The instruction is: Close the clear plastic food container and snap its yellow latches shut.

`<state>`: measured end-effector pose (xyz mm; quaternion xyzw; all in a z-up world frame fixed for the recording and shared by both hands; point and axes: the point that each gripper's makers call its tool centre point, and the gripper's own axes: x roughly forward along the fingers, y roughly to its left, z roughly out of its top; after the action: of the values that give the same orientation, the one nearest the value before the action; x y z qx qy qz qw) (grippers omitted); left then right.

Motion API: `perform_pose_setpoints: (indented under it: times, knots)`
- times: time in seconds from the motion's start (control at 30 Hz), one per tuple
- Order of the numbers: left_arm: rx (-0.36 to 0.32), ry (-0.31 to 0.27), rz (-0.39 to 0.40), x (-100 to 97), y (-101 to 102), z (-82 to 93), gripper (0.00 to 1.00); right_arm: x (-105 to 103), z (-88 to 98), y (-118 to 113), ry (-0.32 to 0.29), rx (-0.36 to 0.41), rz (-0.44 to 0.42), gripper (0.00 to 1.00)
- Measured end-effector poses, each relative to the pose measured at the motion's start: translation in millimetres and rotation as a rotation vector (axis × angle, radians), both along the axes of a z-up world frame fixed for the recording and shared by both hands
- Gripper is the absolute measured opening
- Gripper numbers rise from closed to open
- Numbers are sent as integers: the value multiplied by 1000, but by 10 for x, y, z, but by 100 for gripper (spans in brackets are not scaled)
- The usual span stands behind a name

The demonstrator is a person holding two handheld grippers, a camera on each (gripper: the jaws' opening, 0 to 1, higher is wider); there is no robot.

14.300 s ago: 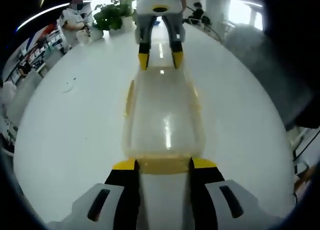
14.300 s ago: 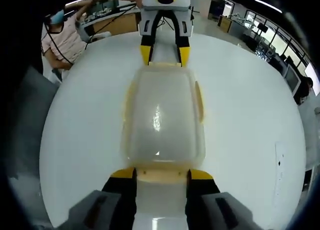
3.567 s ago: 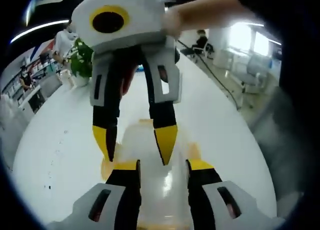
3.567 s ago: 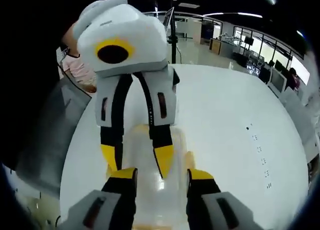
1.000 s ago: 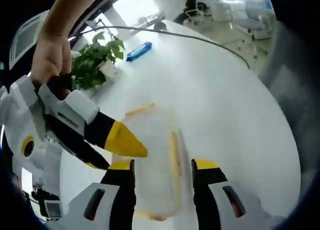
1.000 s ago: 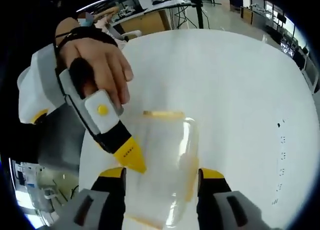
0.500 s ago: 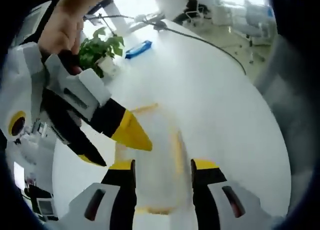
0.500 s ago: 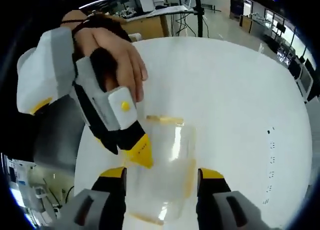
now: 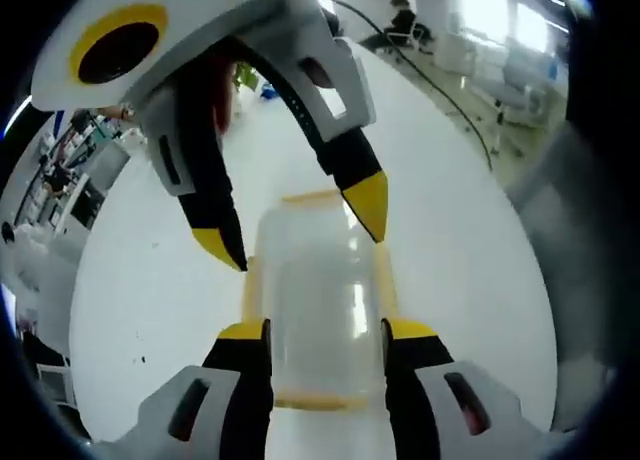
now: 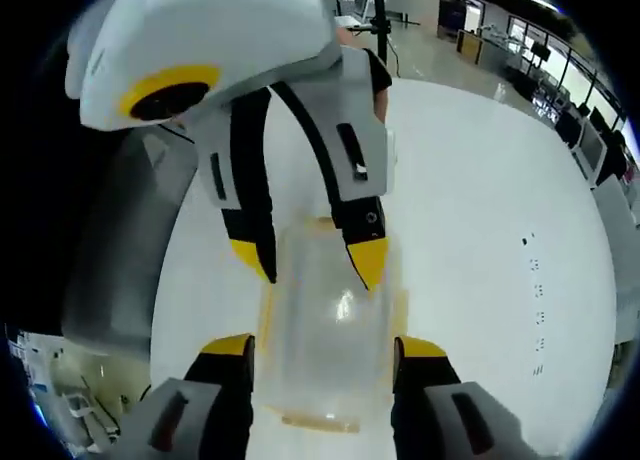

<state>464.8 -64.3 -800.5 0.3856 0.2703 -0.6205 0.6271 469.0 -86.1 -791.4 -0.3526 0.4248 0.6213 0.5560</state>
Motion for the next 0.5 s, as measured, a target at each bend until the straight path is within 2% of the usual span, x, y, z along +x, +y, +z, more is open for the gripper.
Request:
perform_pose_setpoints:
  times: [0.07,0.2,0.33,0.4,0.47,0.5]
  knots:
    - [5,9,11,-11,2,-9,43,-10,3,-15,19,-2,-21,54]
    - [15,34,46,-2,18,-29,45,14,-2,-51,-5,-17,-30,54]
    - [26,51,93,29,55,-28,44,45,15,-54,-23,-12,-86,53]
    - [35,47,127,60,88,-22,45,29,26,-38,2,-5,-166,53]
    - [34,58,193,101,120,0,45,53,29,-53,-24,-15,-182,53]
    - [34,58,199,106,123,12,45,61,25,-63,-34,-21,-197,53]
